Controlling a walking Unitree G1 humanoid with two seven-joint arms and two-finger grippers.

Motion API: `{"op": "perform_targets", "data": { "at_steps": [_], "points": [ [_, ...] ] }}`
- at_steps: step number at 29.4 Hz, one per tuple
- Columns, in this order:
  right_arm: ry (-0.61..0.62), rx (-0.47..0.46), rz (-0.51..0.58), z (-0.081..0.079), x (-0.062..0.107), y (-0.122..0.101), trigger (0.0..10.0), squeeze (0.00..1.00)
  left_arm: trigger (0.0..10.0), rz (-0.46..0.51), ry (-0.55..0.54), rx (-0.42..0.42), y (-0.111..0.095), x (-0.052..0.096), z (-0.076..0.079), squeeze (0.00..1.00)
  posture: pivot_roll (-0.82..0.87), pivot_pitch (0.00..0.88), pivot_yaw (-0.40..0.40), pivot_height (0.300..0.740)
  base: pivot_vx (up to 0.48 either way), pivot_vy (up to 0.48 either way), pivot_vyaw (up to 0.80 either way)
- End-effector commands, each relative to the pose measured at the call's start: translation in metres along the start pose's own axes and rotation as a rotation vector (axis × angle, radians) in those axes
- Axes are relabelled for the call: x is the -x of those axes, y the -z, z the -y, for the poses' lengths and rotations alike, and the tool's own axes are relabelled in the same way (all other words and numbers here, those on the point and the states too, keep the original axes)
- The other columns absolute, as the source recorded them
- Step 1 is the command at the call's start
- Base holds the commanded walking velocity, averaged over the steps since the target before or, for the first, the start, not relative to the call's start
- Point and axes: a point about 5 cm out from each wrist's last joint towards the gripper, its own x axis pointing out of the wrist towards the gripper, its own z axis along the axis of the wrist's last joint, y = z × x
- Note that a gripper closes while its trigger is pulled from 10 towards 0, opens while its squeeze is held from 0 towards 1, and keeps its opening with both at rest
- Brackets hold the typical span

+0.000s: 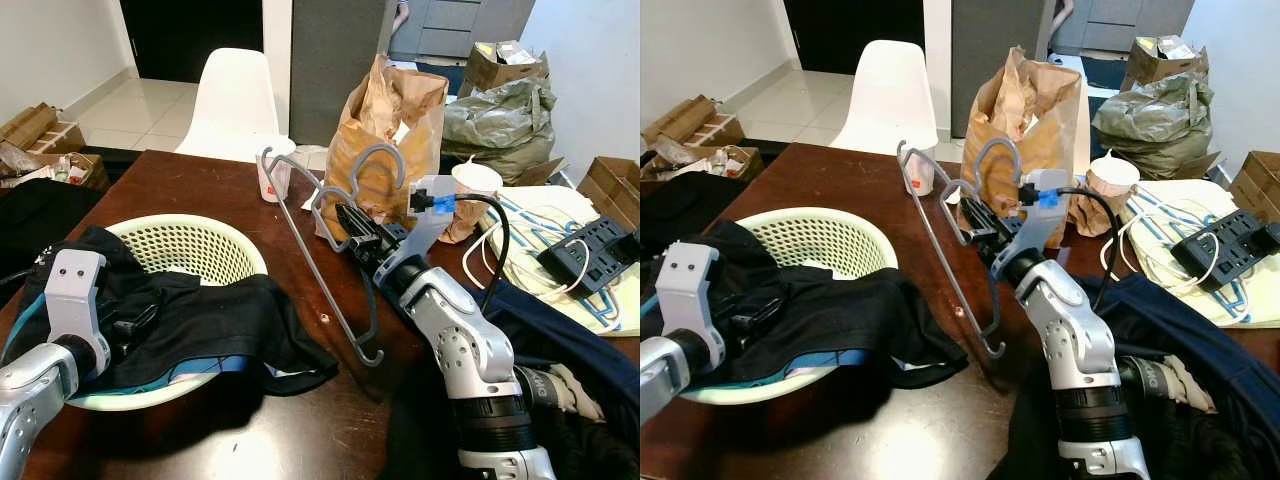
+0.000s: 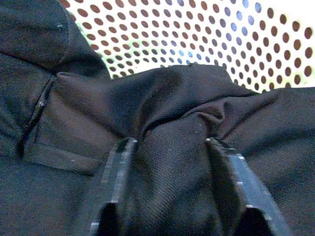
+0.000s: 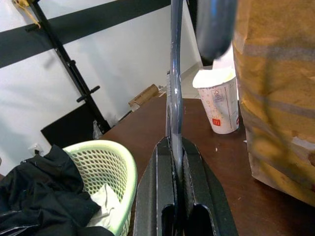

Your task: Hang hanger

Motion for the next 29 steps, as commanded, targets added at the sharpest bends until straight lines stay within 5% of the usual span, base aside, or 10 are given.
{"op": "perform_targets", "data": {
  "at_steps": [1, 10, 13, 17, 19, 20, 22, 23, 28, 29],
  "points": [
    [0.005, 0.01, 0.006, 0.001, 0.002, -0.003, 10.0, 0.0, 0.0, -0.02, 0.035, -0.002, 0.002, 0.001, 0.004, 0.0, -0.04, 0.088, -0.054, 0.74, 0.0, 0.0, 0.0],
    [0.005, 0.011, 0.009, 0.001, 0.001, -0.004, 10.0, 0.0, 0.0, -0.011, 0.065, -0.007, 0.0, 0.0, 0.006, 0.0, -0.04, 0.084, -0.053, 0.74, 0.0, 0.0, 0.0],
    [0.003, 0.012, 0.016, 0.001, 0.0, -0.005, 10.0, 0.0, 0.0, 0.12, 0.256, 0.068, -0.023, 0.002, 0.035, 0.0, -0.04, 0.081, -0.051, 0.74, 0.0, 0.0, 0.0],
    [0.003, 0.012, 0.016, 0.001, 0.0, -0.005, 10.0, 0.0, 0.0, 0.12, 0.256, 0.068, -0.023, 0.002, 0.035, 0.0, -0.04, 0.081, -0.051, 0.74, 0.0, 0.0, 0.0],
    [0.003, 0.013, 0.019, 0.001, -0.001, -0.006, 10.0, 0.0, 0.0, 0.184, 0.429, 0.085, -0.037, 0.009, 0.062, 0.0, -0.04, 0.079, -0.051, 0.74, 0.0, 0.0, 0.0],
    [0.002, 0.015, 0.021, 0.001, -0.001, -0.007, 10.0, 0.0, 0.0, 0.263, 0.661, 0.119, -0.051, 0.021, 0.104, 0.0, -0.04, 0.079, -0.05, 0.74, 0.0, 0.0, 0.0],
    [0.002, 0.015, 0.021, 0.001, -0.001, -0.007, 10.0, 0.0, 0.0, 0.263, 0.661, 0.119, -0.051, 0.021, 0.104, 0.0, -0.04, 0.079, -0.05, 0.74, 0.0, 0.0, 0.0],
    [0.001, 0.015, 0.023, 0.001, -0.002, -0.008, 10.0, 0.0, 0.0, 0.324, 0.827, 0.188, -0.059, 0.031, 0.137, 0.0, -0.03, 0.077, -0.051, 0.74, 0.0, 0.0, 0.0],
    [0.001, 0.015, 0.023, 0.001, -0.002, -0.008, 10.0, 0.0, 0.0, 0.324, 0.827, 0.188, -0.059, 0.031, 0.137, 0.0, -0.03, 0.077, -0.051, 0.74, 0.0, 0.0, 0.0],
    [-0.001, 0.014, 0.023, 0.0, -0.002, -0.007, 10.0, 0.0, 0.0, 0.347, 0.902, 0.266, -0.061, 0.032, 0.16, 0.0, -0.03, 0.073, -0.051, 0.74, 0.0, 0.0, 0.0]
  ]
}}
